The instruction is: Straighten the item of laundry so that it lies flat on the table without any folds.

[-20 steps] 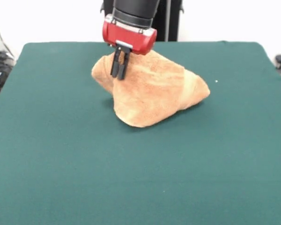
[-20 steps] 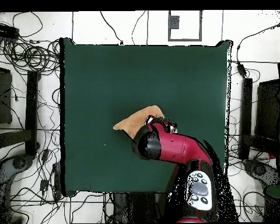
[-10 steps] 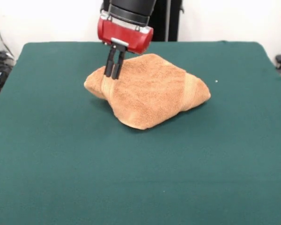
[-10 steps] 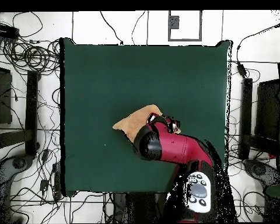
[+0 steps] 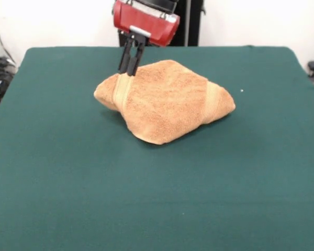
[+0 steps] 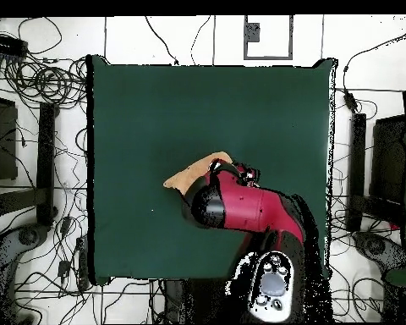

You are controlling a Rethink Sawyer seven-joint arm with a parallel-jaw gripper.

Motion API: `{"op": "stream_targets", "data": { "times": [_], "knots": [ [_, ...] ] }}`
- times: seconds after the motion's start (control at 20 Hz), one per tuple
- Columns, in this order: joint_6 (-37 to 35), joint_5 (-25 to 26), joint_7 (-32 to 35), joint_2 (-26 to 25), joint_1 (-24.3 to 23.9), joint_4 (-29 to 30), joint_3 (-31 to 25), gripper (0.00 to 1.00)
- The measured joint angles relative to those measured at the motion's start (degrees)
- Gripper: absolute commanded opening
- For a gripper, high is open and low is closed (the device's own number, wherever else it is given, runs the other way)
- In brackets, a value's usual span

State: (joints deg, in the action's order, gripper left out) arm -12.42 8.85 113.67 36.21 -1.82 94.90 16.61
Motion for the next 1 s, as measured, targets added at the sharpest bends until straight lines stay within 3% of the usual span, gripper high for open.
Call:
{"op": "stream_targets", "data": {
  "times": [0.05, 0.1, 0.2, 0.3, 0.55, 0.75, 1.0],
  "knots": [
    [0.02, -0.13, 0.0, 0.29, -1.3, 0.14, -1.2, 0.0],
    [0.04, -0.93, 0.0, 1.06, -6.78, 0.91, -6.2, 0.0],
    [-0.02, -2.11, 0.0, 1.06, -13.23, 1.89, -11.88, 0.0],
    [-0.01, -3.95, 0.0, -0.34, -23.8, 3.45, -20.95, 0.0],
    [-0.48, -4.89, 0.0, -5.83, -40.19, 5.76, -34.39, 0.0],
    [-3.04, -4.44, 0.0, -9.76, -45.99, 6.98, -39.71, 0.0],
    [-10.67, -4.13, 0.0, -12.76, -47.1, 8.37, -44.36, 0.0]
  ]
}}
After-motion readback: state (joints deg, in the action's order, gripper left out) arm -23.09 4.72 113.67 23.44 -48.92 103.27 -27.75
